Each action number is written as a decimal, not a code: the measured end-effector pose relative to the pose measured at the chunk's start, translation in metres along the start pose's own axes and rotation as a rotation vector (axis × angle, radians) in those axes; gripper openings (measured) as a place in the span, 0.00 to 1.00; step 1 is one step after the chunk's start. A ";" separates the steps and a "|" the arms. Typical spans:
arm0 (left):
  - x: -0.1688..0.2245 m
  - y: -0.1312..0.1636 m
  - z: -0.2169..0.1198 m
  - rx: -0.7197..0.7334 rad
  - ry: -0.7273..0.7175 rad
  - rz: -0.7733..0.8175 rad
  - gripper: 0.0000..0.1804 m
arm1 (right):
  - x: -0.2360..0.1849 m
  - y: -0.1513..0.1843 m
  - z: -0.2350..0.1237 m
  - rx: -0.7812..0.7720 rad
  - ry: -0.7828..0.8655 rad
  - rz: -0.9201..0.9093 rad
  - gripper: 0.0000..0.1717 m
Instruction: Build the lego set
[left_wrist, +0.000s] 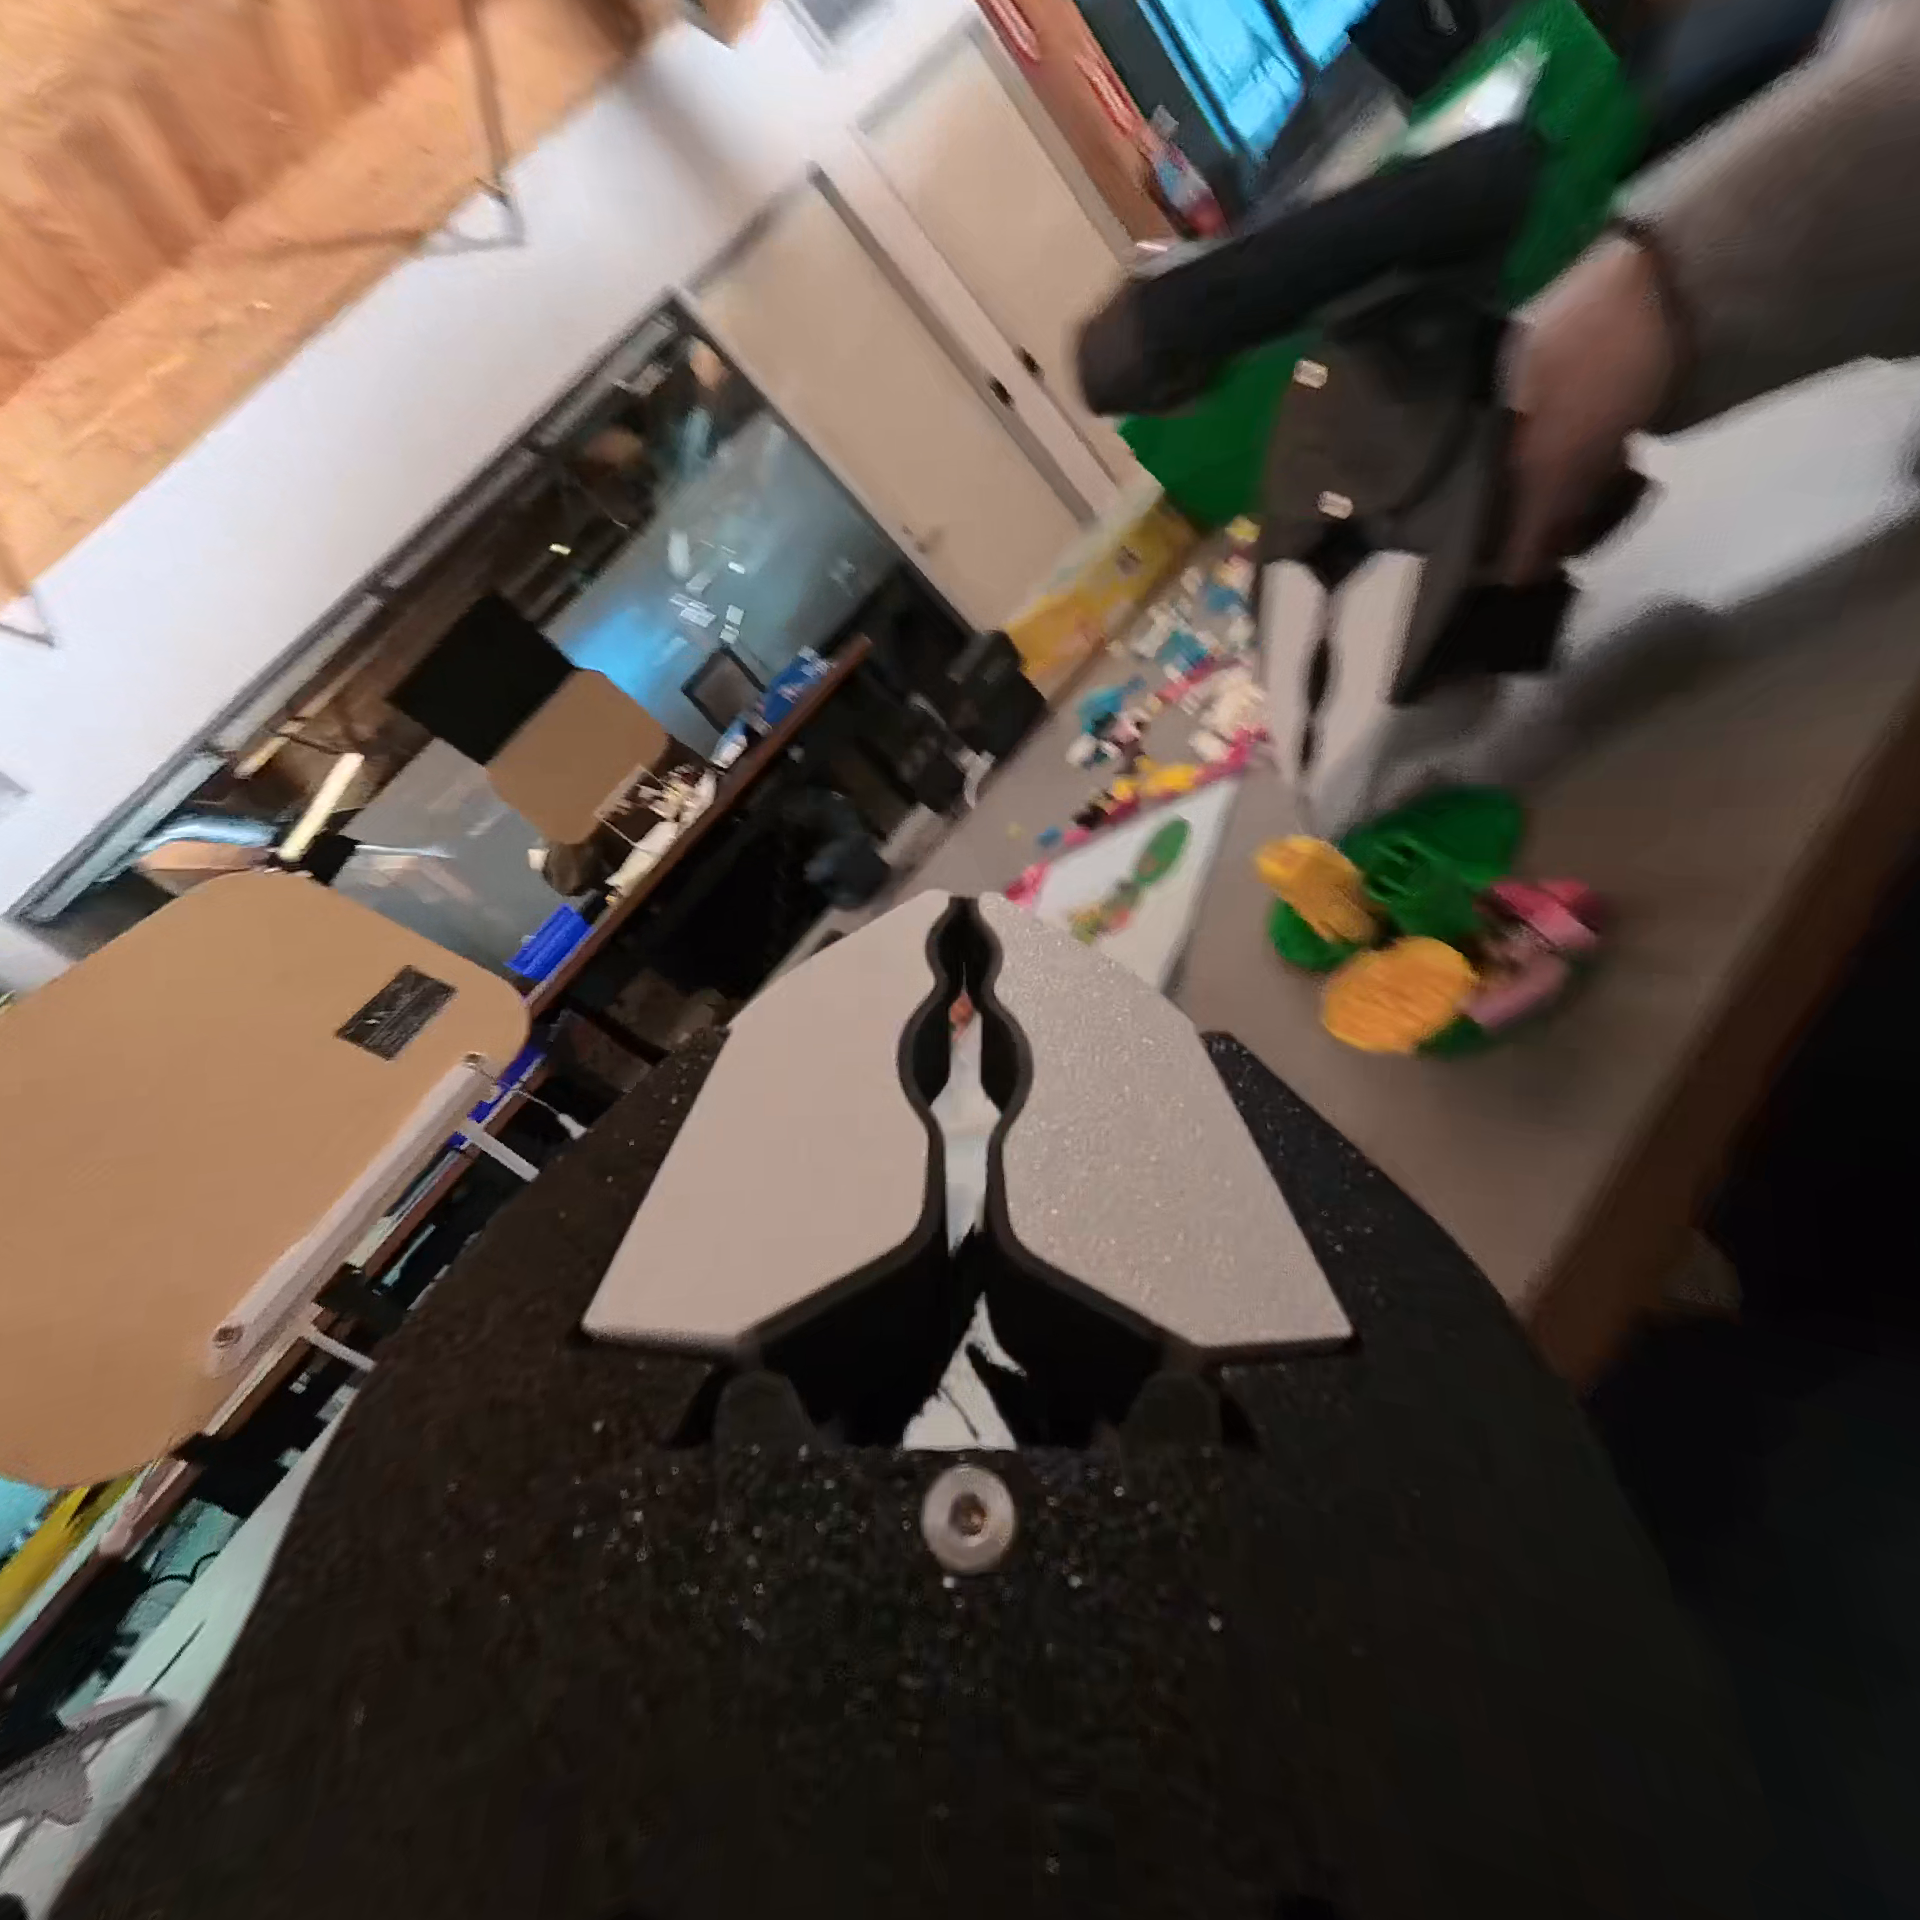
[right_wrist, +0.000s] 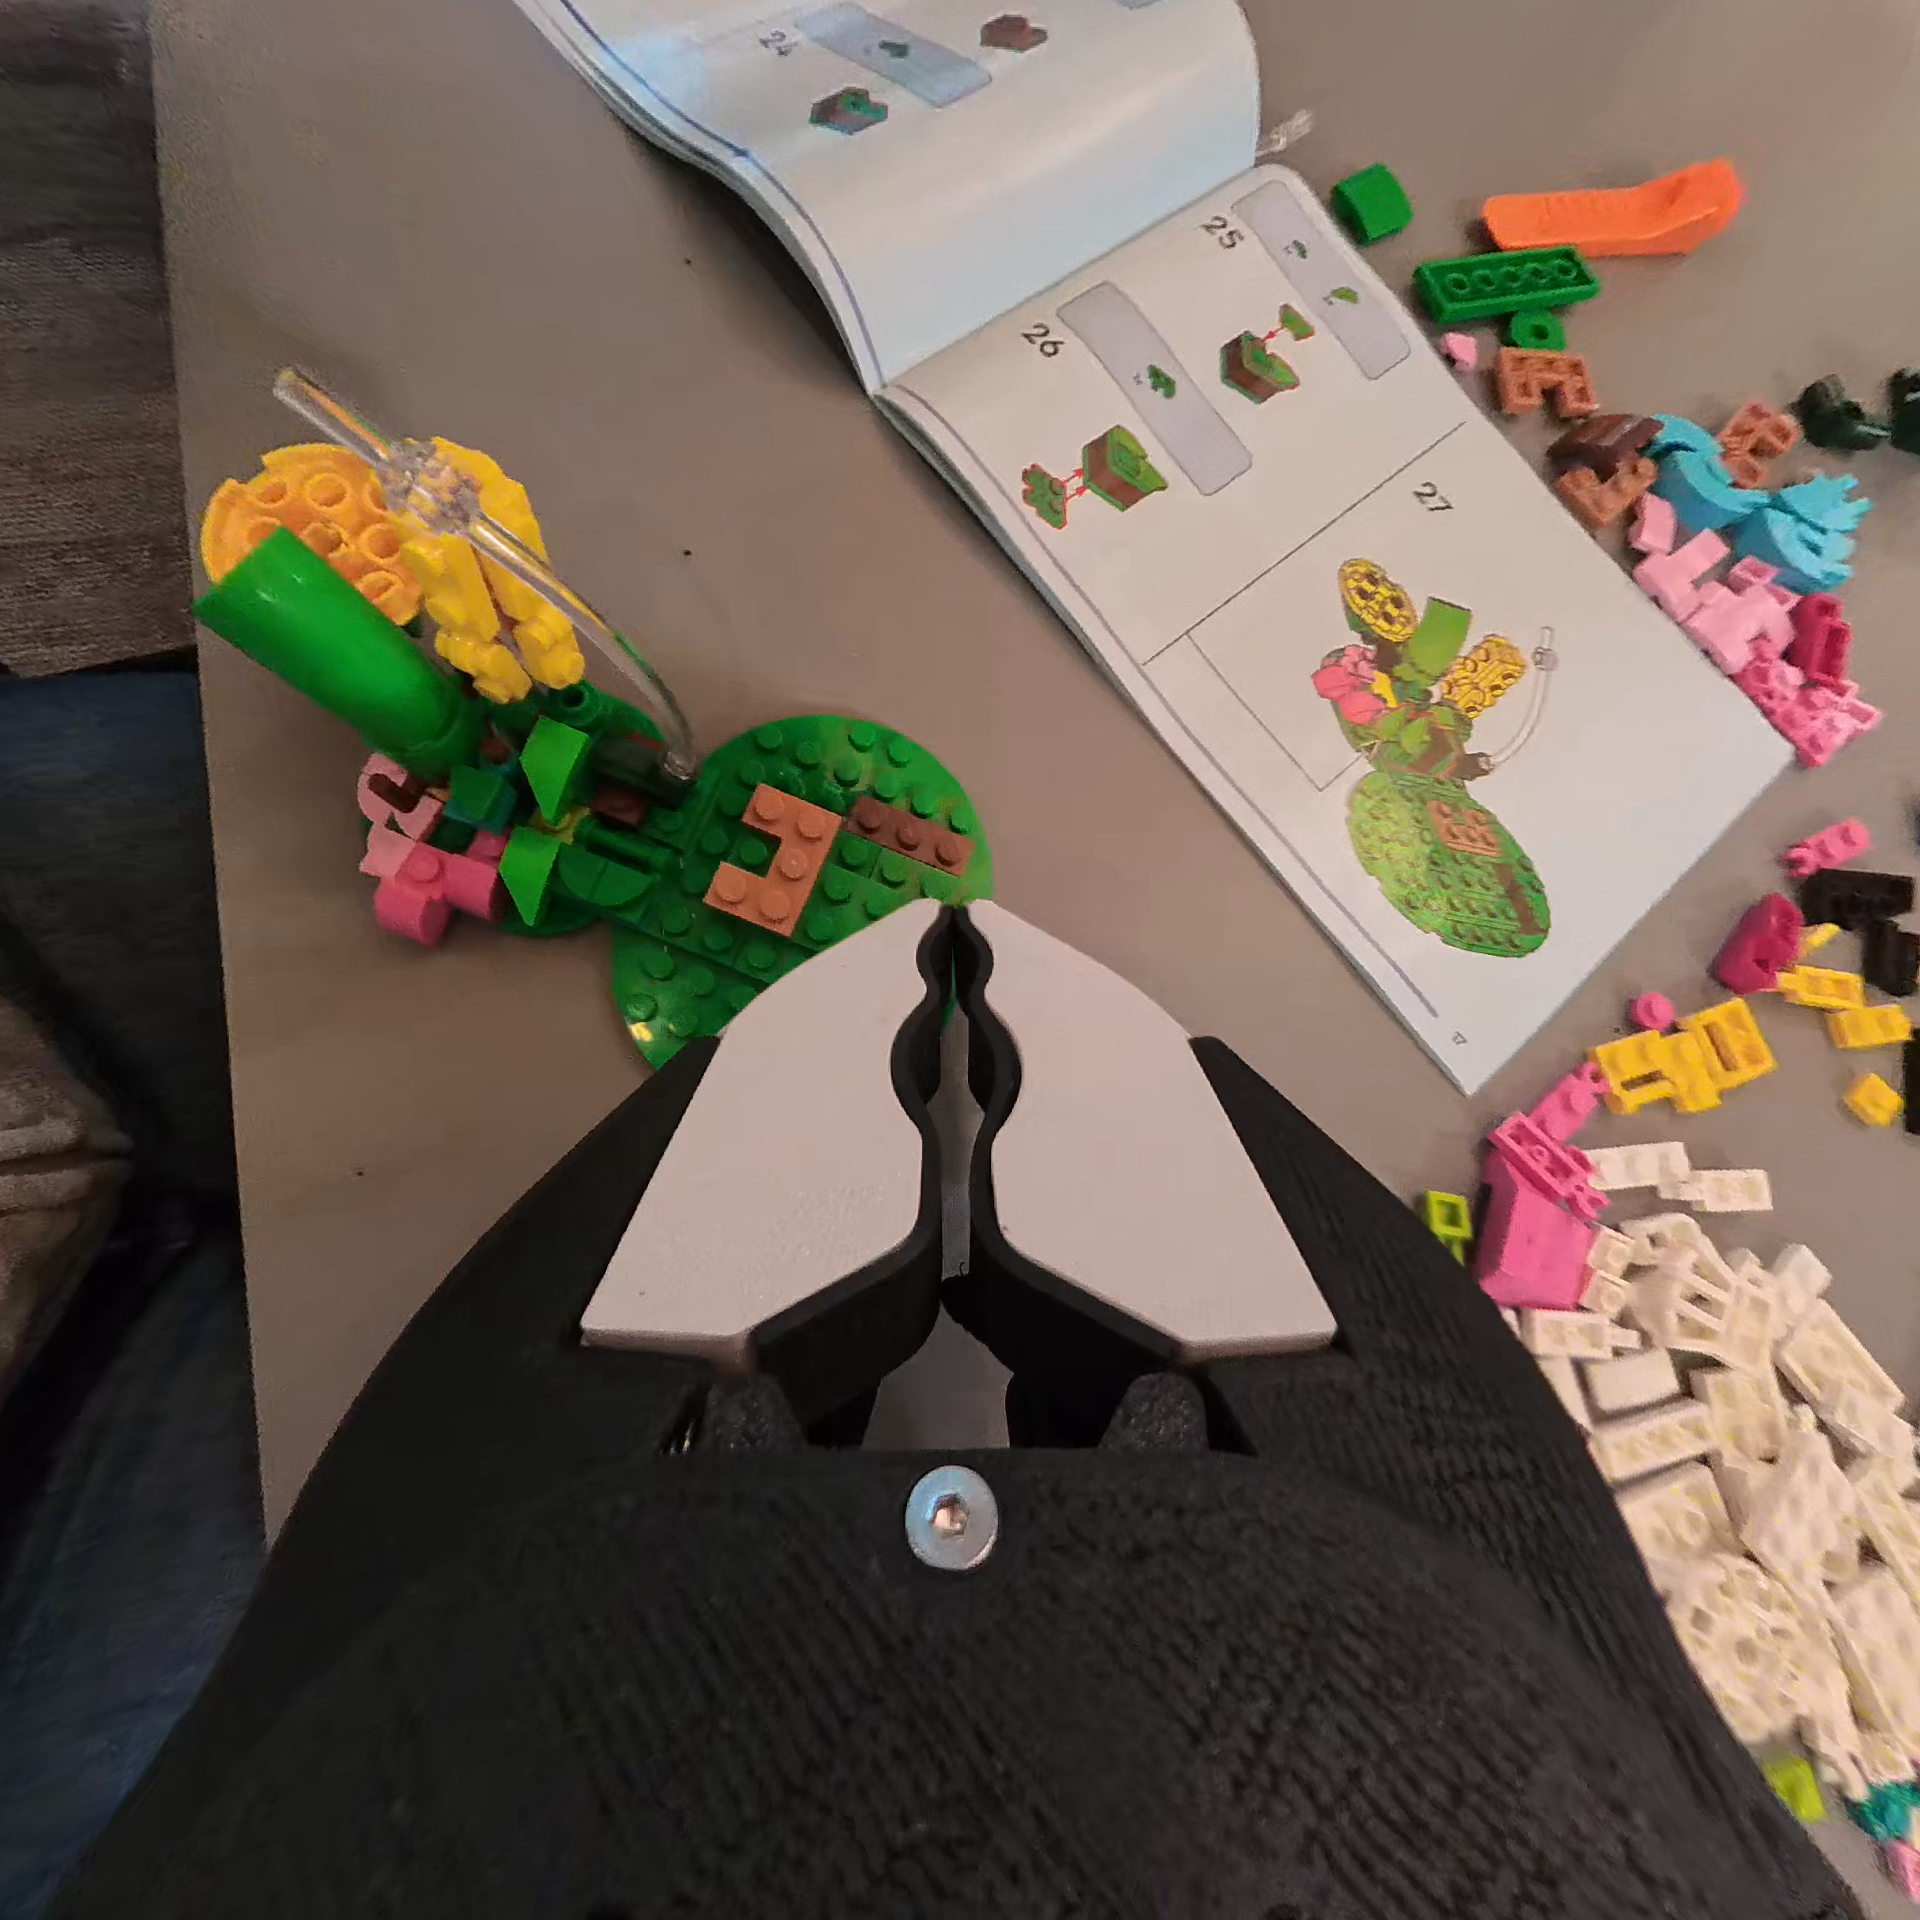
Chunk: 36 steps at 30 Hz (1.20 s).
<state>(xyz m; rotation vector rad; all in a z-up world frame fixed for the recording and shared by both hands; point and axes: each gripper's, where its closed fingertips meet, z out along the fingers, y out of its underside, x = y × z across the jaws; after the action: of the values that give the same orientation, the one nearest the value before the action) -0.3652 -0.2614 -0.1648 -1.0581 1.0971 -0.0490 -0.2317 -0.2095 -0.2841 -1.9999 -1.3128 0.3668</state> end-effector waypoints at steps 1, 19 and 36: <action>0.014 0.001 -0.006 -0.038 0.060 0.023 0.00 | 0.000 0.000 0.001 -0.004 0.006 -0.001 0.00; 0.123 0.032 -0.028 -0.238 0.239 0.203 0.20 | -0.042 -0.012 0.006 -0.049 -0.108 -0.058 0.00; 0.127 0.048 -0.034 -0.200 0.256 0.454 0.10 | -0.071 -0.024 0.014 -0.038 -0.278 0.191 0.00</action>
<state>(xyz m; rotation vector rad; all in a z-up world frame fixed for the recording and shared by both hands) -0.3474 -0.3228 -0.2895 -0.9730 1.5797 0.3003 -0.2878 -0.2608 -0.2875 -2.1717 -1.3022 0.7366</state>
